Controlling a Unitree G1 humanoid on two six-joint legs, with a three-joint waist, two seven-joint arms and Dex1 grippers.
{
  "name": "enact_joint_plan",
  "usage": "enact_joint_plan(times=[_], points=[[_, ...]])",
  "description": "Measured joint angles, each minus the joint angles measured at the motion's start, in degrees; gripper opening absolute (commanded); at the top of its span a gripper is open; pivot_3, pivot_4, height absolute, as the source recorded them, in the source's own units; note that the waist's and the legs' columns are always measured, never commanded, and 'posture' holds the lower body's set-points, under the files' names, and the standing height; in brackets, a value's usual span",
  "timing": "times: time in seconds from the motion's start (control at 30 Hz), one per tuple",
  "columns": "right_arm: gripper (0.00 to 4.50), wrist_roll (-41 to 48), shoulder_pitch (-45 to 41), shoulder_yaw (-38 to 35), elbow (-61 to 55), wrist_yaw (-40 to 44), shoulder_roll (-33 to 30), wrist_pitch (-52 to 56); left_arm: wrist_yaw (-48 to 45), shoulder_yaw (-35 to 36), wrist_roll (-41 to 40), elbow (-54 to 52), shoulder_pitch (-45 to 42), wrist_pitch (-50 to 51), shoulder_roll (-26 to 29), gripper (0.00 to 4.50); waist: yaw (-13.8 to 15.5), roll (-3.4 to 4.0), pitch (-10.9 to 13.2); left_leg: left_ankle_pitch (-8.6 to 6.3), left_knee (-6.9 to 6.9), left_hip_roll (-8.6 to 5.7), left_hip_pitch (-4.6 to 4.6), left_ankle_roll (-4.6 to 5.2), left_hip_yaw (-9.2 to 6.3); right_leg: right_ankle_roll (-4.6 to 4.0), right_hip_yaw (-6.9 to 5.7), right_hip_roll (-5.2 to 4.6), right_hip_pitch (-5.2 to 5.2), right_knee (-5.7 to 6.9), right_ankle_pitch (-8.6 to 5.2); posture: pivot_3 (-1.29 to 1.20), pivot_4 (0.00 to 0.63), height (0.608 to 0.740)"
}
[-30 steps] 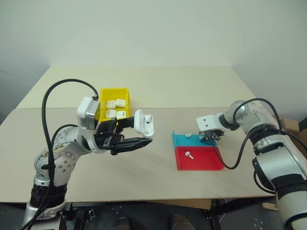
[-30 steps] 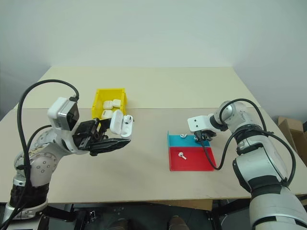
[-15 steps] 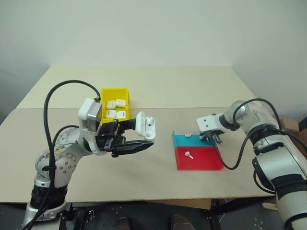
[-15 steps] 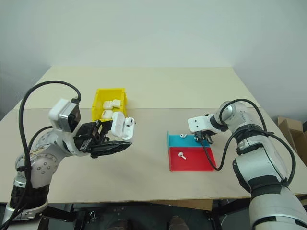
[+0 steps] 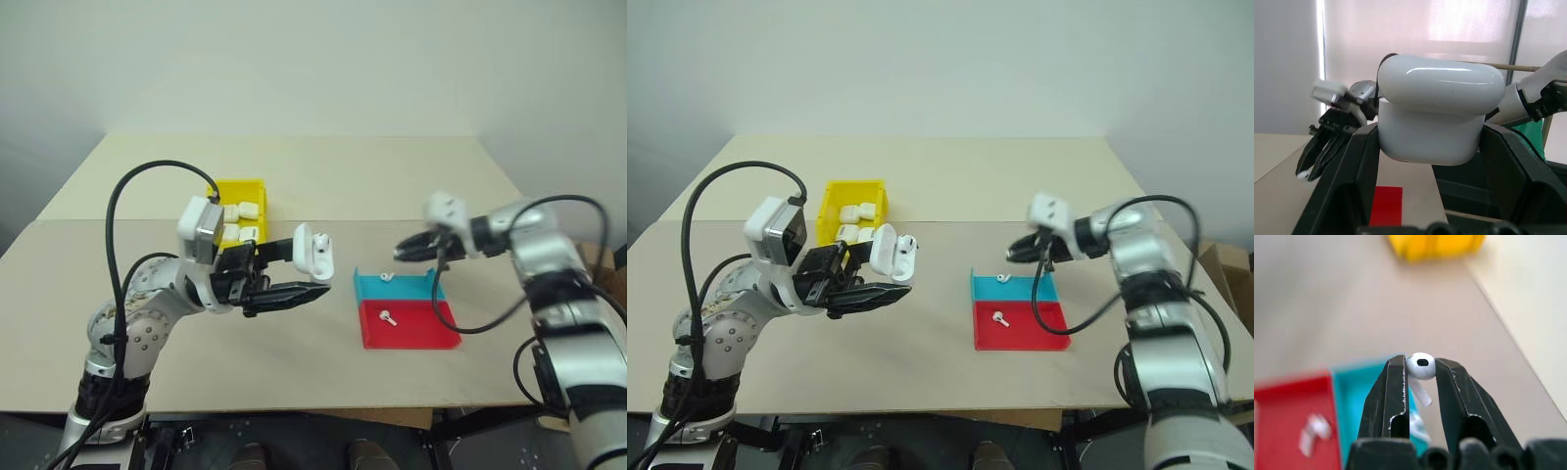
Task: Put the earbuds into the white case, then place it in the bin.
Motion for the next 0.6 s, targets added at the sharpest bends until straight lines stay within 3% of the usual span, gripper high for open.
enact_joint_plan(times=[0.13, 0.27, 0.33, 0.43, 0.6], points=[[0.61, 23.75, 10.64, -14.2, -22.55, -8.68, 1.28, 23.21, -0.09, 0.07, 0.0, -0.06, 0.07, -0.01, -0.17, 2.81, 0.95, 0.0, 0.0, 0.0, 0.01, -0.01, 0.0, 0.0, -0.05, 0.0, -0.07, 0.0, 0.02, -0.02, 0.0, 0.0, 0.15, 0.74], [0.61, 43.67, 12.94, -21.67, -34.32, -22.66, 5.78, 34.16, -0.75, 0.03, 0.0, 0.3, 0.0, -0.01, -0.13, 2.81, 0.33, 0.01, -0.01, 0.0, 0.03, -0.01, 0.05, 0.0, -0.05, -0.02, -0.04, 0.02, 0.04, -0.01, 0.03, 0.0, 0.15, 0.74], [0.61, 53.57, 12.97, -22.31, -38.81, -30.85, 7.86, 36.39, -1.14, -0.03, 0.03, 0.83, -0.08, -0.01, -0.14, 2.81, 0.06, 0.01, -0.01, 0.0, 0.02, 0.0, 0.09, 0.01, -0.11, -0.02, -0.06, 0.05, 0.06, 0.03, 0.03, 0.0, 0.15, 0.74], [0.61, 61.75, 13.29, -20.56, -44.44, -39.07, 9.02, 36.65, -1.57, -0.26, 0.05, 1.47, -0.67, -0.01, -0.15, 2.81, -0.07, 0.01, -0.01, 0.01, 0.01, -0.01, 0.02, 0.01, -0.13, -0.01, -0.07, 0.04, 0.05, -0.02, 0.02, 0.0, 0.15, 0.74], [0.61, 64.83, 14.13, -15.38, -47.96, -44.86, 9.16, 35.91, -1.66, -0.74, 0.08, 1.89, -1.68, -0.01, -0.5, 2.81, -0.14, 0.01, -0.01, 0.01, 0.02, -0.01, -0.14, 0.01, -0.19, -0.01, -0.14, 0.03, -0.04, -0.06, 0.02, 0.0, 0.15, 0.74]])
